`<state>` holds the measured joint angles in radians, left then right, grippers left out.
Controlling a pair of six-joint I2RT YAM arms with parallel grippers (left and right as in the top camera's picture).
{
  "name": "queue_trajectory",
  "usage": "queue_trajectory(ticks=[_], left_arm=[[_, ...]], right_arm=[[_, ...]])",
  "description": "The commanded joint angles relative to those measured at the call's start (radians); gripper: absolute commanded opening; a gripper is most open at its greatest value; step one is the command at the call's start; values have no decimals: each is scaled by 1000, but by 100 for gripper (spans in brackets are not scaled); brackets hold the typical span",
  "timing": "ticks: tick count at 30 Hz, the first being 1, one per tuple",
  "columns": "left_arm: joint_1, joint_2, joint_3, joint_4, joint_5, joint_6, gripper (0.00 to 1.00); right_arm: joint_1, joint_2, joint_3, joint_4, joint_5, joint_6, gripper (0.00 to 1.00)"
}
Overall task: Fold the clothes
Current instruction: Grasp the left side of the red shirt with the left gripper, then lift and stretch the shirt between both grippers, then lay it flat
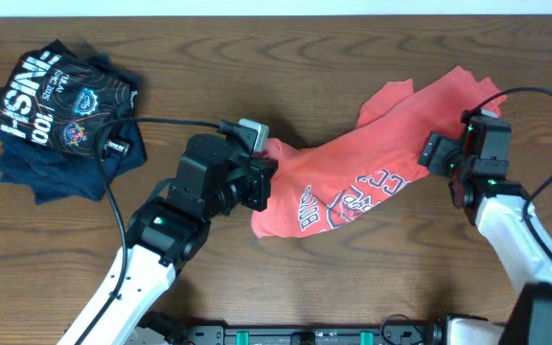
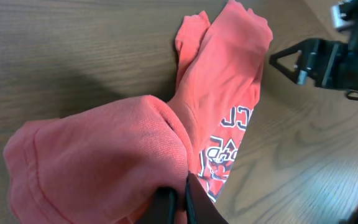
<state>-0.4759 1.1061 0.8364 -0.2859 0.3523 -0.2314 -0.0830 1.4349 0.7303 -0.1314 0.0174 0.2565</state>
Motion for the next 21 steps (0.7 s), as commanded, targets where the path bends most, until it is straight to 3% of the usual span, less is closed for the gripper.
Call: queue_trajectory(ticks=[1, 11, 13, 15, 16, 18, 21], left_arm=[[3, 0, 12, -18, -5, 30, 6], [3, 11, 12, -27, -5, 30, 6], [3, 11, 12, -28, -5, 29, 6], [3, 11, 12, -28, -5, 30, 6], [3, 11, 12, -28, -5, 30, 6], [3, 11, 12, -31, -5, 29, 6], [3, 11, 12, -39, -5, 38, 6]], right_arm=[[-11, 78, 6, 24, -78, 38, 80], [-11, 280, 6, 274, -77, 142, 73], [-11, 306, 6, 313, -77, 164, 57], [-11, 327, 6, 338, -77, 179, 20], [-11, 339, 6, 347, -74, 189, 10], [-12, 355, 6, 367, -72, 200, 2], [-12, 358, 6, 402, -67, 199, 1]])
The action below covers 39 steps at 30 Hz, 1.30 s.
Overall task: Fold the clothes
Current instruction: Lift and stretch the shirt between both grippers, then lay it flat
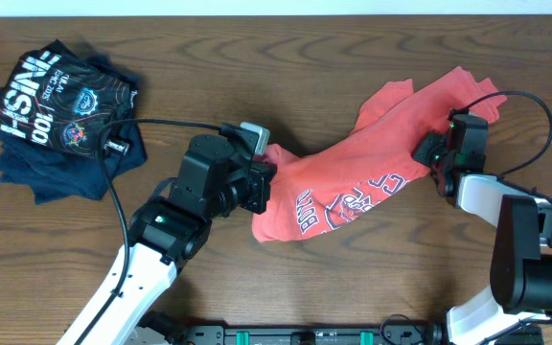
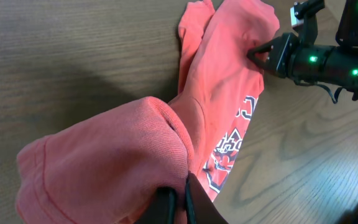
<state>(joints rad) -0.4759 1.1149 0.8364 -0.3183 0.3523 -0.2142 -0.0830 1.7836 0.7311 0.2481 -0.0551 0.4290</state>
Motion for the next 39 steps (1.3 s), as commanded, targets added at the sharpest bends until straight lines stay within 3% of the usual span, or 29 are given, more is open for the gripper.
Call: queue_trajectory(ticks=[1, 6, 13, 21, 26, 33, 39], left_arm=[[3, 2, 12, -10, -5, 29, 6], [4, -6, 13, 0, -41, 103, 6], [6, -133, 13, 92, -308, 174, 6], [19, -377, 13, 115, -319, 172, 6], [19, -512, 13, 114, -320, 165, 6], [19, -571, 13, 124, -401, 166, 6], [26, -434, 13, 216, -485, 196, 6]], right_arm=[[-13, 5, 6, 33, 5, 26, 1], [-22, -87, 8, 36, 5, 7, 1], [-98, -447, 8, -89, 34, -34, 1], [-173, -937, 8, -251, 72, -96, 1], [-173, -1116, 8, -298, 194, -141, 1], [-173, -1172, 9, -282, 258, -169, 1], [-172, -984, 9, -246, 190, -183, 1]])
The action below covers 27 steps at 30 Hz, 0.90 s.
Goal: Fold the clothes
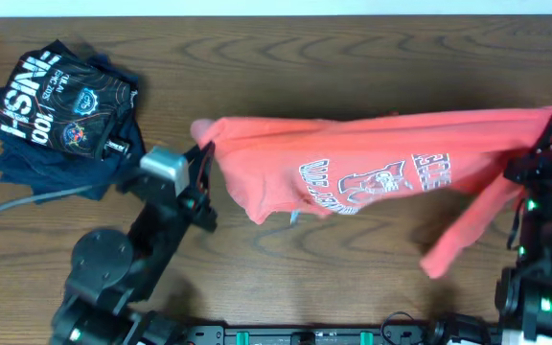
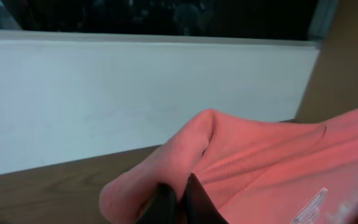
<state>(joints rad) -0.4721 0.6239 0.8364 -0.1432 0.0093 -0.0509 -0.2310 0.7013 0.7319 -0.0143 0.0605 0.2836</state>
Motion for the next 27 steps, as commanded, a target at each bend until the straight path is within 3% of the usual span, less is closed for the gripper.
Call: queue_trajectory(ticks=[1, 5, 7, 12, 14, 18, 19, 21, 23, 25, 27], left_arm=[[29, 97, 13, 78, -154, 40, 6], [97, 308, 13, 308, -213, 30, 6], [157, 449, 23, 447, -211, -50, 6], [220, 720, 127, 459, -97, -111, 6], [222, 801, 169, 447, -96, -111, 6], [221, 910, 214, 448, -96, -111, 7], [221, 929, 217, 447, -95, -111, 14], [221, 940, 217, 413, -92, -112, 53], [219, 935, 217, 315, -36, -112, 84], [219, 928, 217, 206, 38, -112, 98], [217, 923, 217, 66, 113, -113, 98]], right_arm=[[-24, 145, 8, 34, 58, -38, 1], [-24, 352, 8, 142, 46, -32, 1], [-24, 470, 8, 251, 42, -26, 1], [-24, 653, 54, 319, -10, -26, 2], [-23, 695, 72, 309, -21, -26, 15], [-23, 748, 78, 306, -49, -7, 28], [-23, 752, 78, 292, -51, -8, 34], [-23, 752, 78, 256, -51, -8, 43], [-23, 752, 78, 218, -51, -11, 55], [-23, 751, 78, 173, -64, -12, 62], [-23, 750, 78, 109, -84, -12, 68]])
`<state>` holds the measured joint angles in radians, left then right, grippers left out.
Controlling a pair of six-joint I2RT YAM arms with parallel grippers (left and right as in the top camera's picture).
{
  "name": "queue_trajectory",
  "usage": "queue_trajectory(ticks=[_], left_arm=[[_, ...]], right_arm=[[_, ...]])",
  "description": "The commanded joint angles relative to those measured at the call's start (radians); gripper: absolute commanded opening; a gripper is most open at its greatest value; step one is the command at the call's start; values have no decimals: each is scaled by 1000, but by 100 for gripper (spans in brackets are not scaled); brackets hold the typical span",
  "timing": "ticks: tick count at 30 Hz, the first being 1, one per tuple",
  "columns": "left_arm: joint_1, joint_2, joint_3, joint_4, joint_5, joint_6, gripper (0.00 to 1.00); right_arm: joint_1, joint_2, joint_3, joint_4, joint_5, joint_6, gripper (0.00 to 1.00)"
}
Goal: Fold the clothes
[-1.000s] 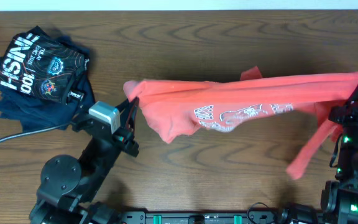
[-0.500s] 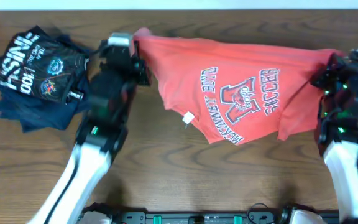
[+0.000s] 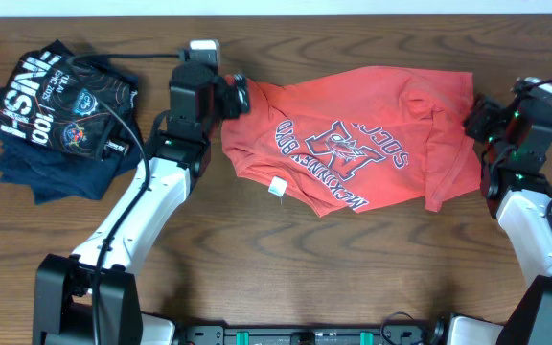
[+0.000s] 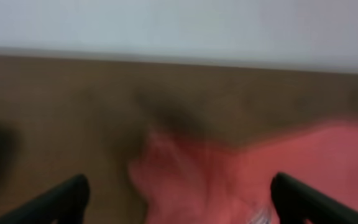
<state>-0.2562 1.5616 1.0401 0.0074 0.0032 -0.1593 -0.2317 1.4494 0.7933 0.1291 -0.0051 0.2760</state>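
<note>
A red T-shirt (image 3: 353, 144) with dark lettering lies spread on the wooden table (image 3: 353, 278), print up, its white tag (image 3: 276, 187) turned out at the lower left. My left gripper (image 3: 238, 96) is at the shirt's top-left corner. In the blurred left wrist view that gripper (image 4: 179, 194) is open, its fingers (image 4: 67, 193) wide apart over the red cloth (image 4: 229, 180). My right gripper (image 3: 475, 120) sits against the shirt's right edge, where a fold of cloth hangs down. Its jaws are too small to read from overhead.
A pile of navy printed clothes (image 3: 56, 105) lies at the table's far left, close behind the left arm. The left arm's cable (image 3: 127, 120) runs across that pile. The table's back edge is just behind the shirt.
The shirt was held stretched in the air between both grippers; now it lies spread on the table toward the back. My left gripper has let go and stands open.
At first the shirt lay crumpled mid-table, my left gripper shut on its left end and the right gripper beside its right end. Then the right gripper touched the cloth. Later both held it stretched aloft. It now lies flat, print up.
</note>
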Motion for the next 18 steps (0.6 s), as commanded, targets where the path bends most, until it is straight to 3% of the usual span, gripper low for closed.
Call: queue_trajectory(ticks=[1, 6, 8, 11, 15, 18], left_arm=[[2, -15, 13, -165, 161, -17, 98], [-3, -14, 11, -460, 386, -119, 98], [-19, -14, 11, -542, 461, -130, 98], [-65, -13, 5, -605, 480, -132, 98], [-139, -13, -11, -604, 480, -162, 98], [-199, -11, -14, -586, 479, -162, 98]], right_arm=[[-23, 2, 17, -85, -19, -4, 71], [-23, 2, 17, -291, -18, -15, 87], [-23, 2, 16, -368, -18, -16, 89], [-23, 2, 16, -468, -18, -17, 88], [-23, 6, 13, -580, 38, -19, 75], [-23, 6, 8, -598, 96, -19, 76]])
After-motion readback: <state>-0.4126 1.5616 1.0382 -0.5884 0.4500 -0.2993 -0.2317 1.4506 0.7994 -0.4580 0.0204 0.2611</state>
